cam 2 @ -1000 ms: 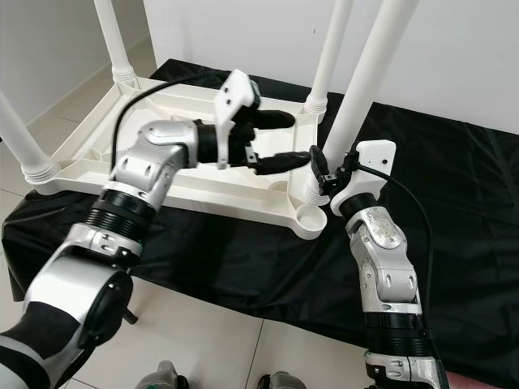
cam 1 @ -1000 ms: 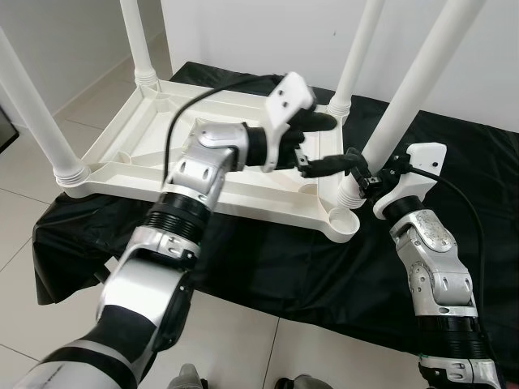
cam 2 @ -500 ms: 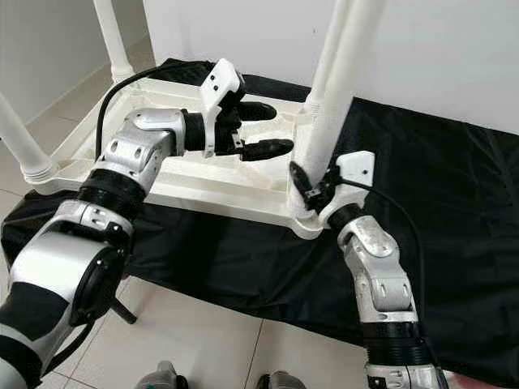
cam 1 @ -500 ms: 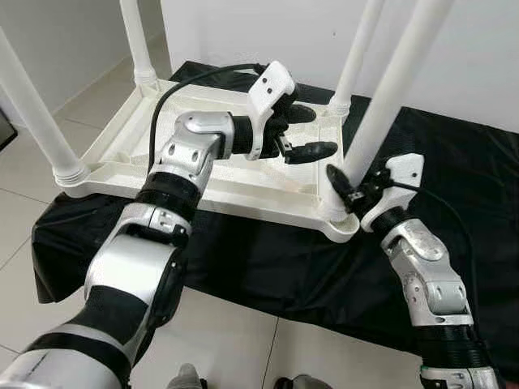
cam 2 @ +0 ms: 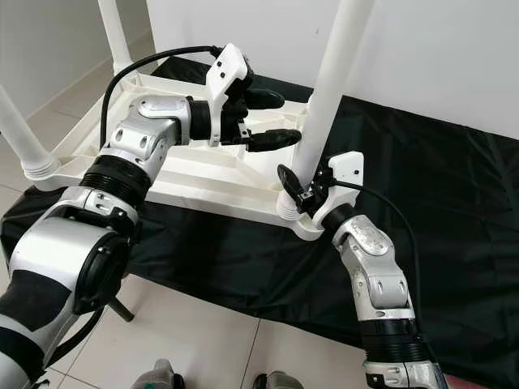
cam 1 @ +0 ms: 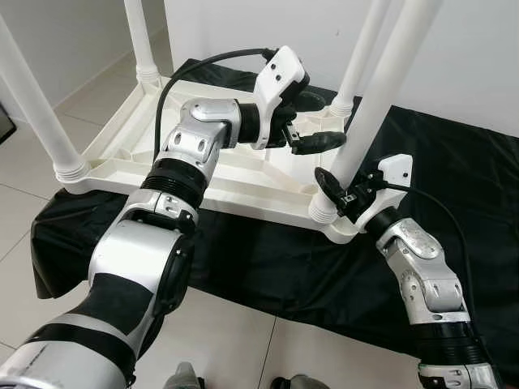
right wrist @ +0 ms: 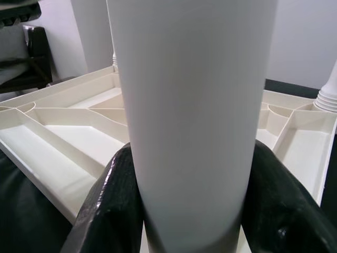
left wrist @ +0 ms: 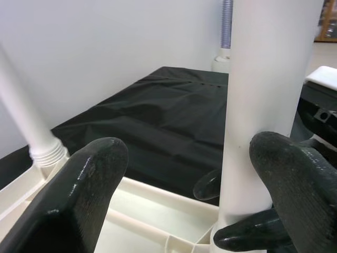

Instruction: Building children table

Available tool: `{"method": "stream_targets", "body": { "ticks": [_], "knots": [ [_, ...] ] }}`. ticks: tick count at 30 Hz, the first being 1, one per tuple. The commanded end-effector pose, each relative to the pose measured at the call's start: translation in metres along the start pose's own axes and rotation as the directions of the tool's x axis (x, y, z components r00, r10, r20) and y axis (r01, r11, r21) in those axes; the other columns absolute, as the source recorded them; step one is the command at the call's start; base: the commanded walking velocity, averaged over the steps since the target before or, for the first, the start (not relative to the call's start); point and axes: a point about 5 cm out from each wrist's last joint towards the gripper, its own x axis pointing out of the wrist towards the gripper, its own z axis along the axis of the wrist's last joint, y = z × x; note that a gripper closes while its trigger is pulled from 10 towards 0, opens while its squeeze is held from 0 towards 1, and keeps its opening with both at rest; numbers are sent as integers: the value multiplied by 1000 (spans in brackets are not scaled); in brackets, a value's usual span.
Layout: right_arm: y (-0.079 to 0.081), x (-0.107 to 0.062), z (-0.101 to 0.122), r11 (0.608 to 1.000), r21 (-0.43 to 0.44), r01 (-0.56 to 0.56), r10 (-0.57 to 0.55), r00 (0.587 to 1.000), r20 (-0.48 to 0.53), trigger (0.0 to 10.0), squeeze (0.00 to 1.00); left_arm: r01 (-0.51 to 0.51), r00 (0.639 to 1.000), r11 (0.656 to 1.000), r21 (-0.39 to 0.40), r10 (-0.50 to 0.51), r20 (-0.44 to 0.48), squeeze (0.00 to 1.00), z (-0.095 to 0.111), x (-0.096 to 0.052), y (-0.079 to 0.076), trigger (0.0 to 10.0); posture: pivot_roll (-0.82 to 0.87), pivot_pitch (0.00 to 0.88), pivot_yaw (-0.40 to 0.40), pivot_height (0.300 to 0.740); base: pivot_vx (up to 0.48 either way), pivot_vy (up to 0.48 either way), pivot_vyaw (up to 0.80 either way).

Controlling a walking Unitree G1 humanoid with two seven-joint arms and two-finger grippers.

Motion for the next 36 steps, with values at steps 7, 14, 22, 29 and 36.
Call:
{"method": "stream_targets", "body": {
  "ticks": [7,14,22,29,36],
  "knots": [
    [-6,8,2,1000,-15,15,-14,1000,21,10000,0,-472,880,882,17,472,-45,0,-13,-9,23,10000,8,0,-92,740,0,0,0],
    [-13,11,1,998,-12,56,-55,998,37,10000,0,-513,854,858,15,512,-92,0,-31,-24,25,10000,-2,0,-68,740,0,0,0],
    [-15,15,-2,997,-15,81,-80,995,58,10000,0,-572,815,820,-20,565,-131,0,-47,-35,28,10000,-36,0,-19,740,0,0,0],
    [-11,18,-7,996,-12,86,-85,994,68,10000,0,-622,779,778,-89,603,-169,0,-67,-45,24,10000,-76,0,21,740,0,0,0],
    [-15,21,-7,994,-14,109,-107,990,87,10000,0,-650,755,751,-117,621,-212,0,-79,-51,23,10000,-95,0,24,740,0,0,0]
  ]
}}
